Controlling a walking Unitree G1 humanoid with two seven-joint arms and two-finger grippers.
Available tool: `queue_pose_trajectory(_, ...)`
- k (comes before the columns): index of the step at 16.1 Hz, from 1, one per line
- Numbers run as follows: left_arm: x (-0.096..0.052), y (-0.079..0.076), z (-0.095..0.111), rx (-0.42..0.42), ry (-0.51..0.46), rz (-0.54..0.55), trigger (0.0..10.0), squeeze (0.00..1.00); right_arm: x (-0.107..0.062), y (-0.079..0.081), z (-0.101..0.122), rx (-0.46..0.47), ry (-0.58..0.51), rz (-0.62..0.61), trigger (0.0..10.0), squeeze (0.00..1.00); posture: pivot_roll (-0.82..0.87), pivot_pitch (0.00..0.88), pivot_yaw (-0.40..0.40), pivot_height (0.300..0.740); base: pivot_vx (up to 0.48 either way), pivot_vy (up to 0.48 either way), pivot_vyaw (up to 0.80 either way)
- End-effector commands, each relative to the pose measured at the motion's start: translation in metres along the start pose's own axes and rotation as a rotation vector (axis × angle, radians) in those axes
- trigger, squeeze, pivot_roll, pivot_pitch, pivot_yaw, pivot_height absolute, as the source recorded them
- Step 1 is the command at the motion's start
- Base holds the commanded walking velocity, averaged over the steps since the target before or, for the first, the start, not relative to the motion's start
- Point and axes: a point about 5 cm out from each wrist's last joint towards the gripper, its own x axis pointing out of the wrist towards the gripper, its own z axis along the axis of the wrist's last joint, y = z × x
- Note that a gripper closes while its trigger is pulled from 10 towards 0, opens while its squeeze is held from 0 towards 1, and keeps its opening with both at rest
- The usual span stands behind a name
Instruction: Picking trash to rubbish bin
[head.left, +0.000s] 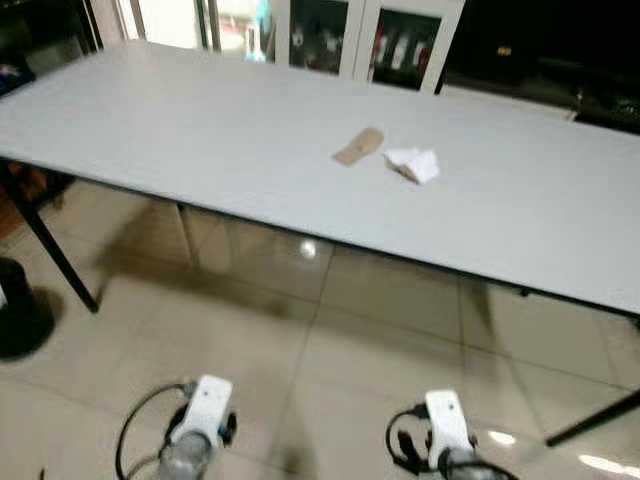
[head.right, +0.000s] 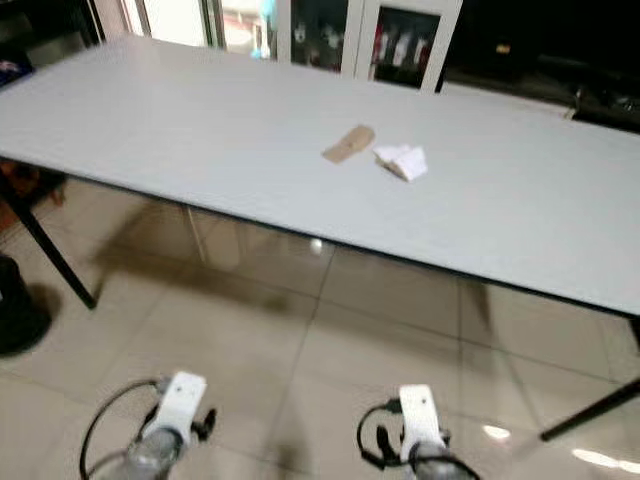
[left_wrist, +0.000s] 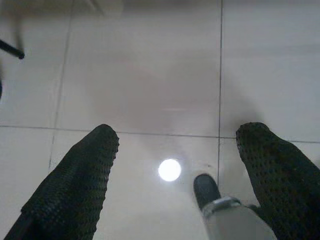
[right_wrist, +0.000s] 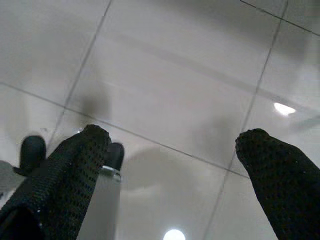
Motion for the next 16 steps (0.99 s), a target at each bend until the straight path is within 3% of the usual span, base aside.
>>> queue_pose_trajectory(1,0.003,0.006,0.018,0.008,-0.071,0.016,10.0,0.0,0.002,0.004,0.015,-0.022,-0.058,0.01,10.0,0.0,0.02,0.053,-0.099,0.74,0.0,0.0,0.0)
queue_pose_trajectory(3,0.006,0.012,0.038,-0.014,-0.144,0.042,10.0,0.0,0.003,0.002,0.031,-0.028,-0.116,0.005,10.0,0.0,0.02,0.052,-0.096,0.74,0.0,0.0,0.0)
queue_pose_trajectory(6,0.007,0.024,0.087,-0.02,-0.333,0.088,10.0,0.0,0.002,-0.004,0.07,-0.031,-0.272,-0.011,10.0,0.0,0.01,0.052,-0.092,0.74,0.0,0.0,0.0)
queue_pose_trajectory(8,0.0,0.04,0.131,-0.037,-0.518,0.161,10.0,0.0,-0.007,-0.006,0.128,-0.027,-0.523,-0.036,10.0,0.0,0.01,0.054,-0.09,0.74,0.0,0.0,0.0)
queue_pose_trajectory(10,-0.014,0.052,0.173,-0.038,-0.692,0.196,10.0,0.0,-0.026,-0.007,0.182,-0.016,-0.752,-0.044,10.0,0.0,0.01,0.05,-0.087,0.74,0.0,0.0,0.0)
queue_pose_trajectory(11,-0.019,0.054,0.186,-0.048,-0.743,0.2,10.0,0.0,-0.033,-0.007,0.197,-0.018,-0.811,-0.048,10.0,0.0,0.01,0.048,-0.087,0.74,0.0,0.0,0.0)
queue_pose_trajectory(12,-0.033,0.057,0.217,-0.138,-0.855,0.172,10.0,0.0,-0.051,-0.008,0.228,-0.027,-0.936,-0.066,10.0,0.0,0.01,0.042,-0.088,0.74,0.0,0.0,0.0)
queue_pose_trajectory(14,-0.059,0.059,0.26,-0.222,-1.015,0.149,10.0,0.0,-0.076,-0.006,0.266,-0.01,-1.089,-0.078,10.0,0.0,0.01,0.031,-0.087,0.74,0.0,0.0,0.0)
queue_pose_trajectory(16,-0.075,0.058,0.28,-0.207,-1.091,0.162,10.0,0.0,-0.093,-0.003,0.284,0.017,-1.162,-0.094,10.0,0.0,0.0,0.022,-0.082,0.74,0.0,0.0,0.0)
